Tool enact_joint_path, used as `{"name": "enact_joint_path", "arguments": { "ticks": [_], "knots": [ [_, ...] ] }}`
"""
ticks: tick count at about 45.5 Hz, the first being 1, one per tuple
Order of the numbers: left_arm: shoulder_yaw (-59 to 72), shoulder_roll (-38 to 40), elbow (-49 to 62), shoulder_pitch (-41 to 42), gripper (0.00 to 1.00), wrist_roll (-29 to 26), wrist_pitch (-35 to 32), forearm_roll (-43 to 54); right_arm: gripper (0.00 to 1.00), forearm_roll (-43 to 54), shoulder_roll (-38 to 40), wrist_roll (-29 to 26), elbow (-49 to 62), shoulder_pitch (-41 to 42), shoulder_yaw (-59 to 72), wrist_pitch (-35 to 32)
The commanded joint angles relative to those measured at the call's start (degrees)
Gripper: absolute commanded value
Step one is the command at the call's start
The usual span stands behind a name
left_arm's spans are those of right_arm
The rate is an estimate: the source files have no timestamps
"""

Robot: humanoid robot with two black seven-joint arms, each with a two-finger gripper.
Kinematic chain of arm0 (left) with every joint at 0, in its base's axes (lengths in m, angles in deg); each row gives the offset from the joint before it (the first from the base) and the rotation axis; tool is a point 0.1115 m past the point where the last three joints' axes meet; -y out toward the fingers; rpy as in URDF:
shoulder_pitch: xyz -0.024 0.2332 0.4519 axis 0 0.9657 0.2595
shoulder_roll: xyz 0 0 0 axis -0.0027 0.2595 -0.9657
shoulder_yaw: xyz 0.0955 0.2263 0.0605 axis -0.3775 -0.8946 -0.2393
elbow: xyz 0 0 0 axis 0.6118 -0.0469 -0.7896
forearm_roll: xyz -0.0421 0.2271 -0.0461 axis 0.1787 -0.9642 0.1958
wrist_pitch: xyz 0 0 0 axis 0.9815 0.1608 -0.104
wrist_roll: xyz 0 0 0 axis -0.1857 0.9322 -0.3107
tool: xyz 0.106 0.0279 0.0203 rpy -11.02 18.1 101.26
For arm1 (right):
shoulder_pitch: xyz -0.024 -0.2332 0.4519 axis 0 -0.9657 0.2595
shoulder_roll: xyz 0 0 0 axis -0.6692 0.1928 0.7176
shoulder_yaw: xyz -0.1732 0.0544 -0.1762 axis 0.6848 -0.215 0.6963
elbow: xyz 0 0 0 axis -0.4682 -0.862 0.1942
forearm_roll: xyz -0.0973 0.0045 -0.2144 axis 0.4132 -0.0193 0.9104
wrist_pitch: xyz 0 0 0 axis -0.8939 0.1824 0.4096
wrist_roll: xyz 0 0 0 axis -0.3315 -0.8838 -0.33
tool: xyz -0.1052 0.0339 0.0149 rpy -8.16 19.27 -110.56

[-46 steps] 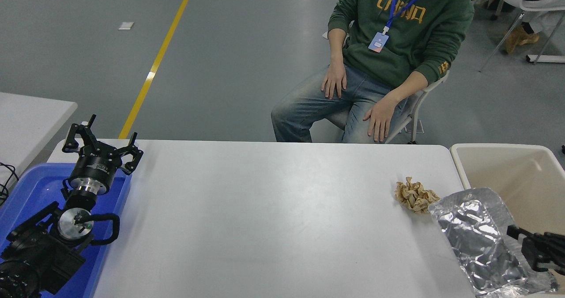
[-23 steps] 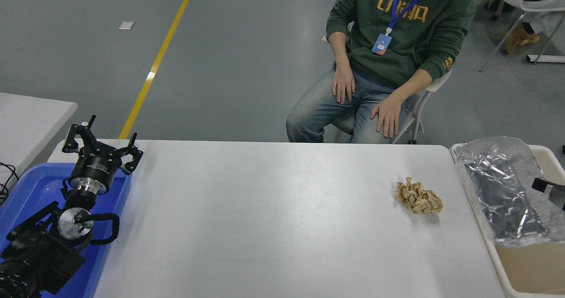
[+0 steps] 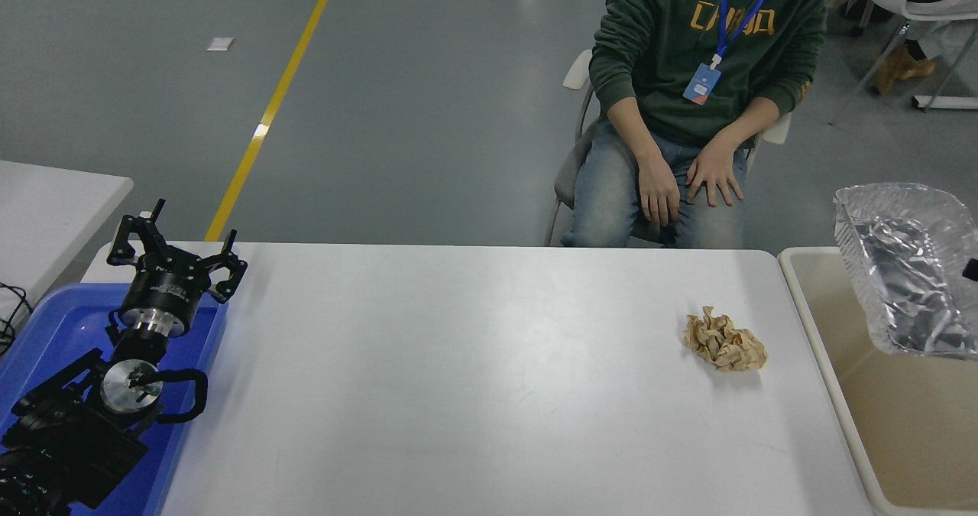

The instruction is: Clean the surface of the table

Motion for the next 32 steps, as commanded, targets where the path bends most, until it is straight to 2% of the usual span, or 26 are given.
{"name": "enact_joint_path", "arguments": {
  "ticks": [1,13,21,32],
  "knots": [
    [0.0,0.0,0.06,0.0,1.0,0.0,0.0,0.0,0.0,-3.48,-7.19,1.07,11.02,-1.81,0.4,-1.32],
    [0.0,0.0,0.06,0.0,1.0,0.0,0.0,0.0,0.0,-4.45,-16.07,4.5,24.64,-4.45,1.01,-1.41],
    [0.0,0.0,0.06,0.0,1.0,0.0,0.0,0.0,0.0,-4.54,-21.6,6.61,33.95,-5.5,1.01,-4.74],
    [0.0,0.0,-0.03,0.0,1.0,0.0,0.0,0.0,0.0,-4.45,-31.98,13.02,52.32,-8.93,2.94,-4.75]
  ]
}}
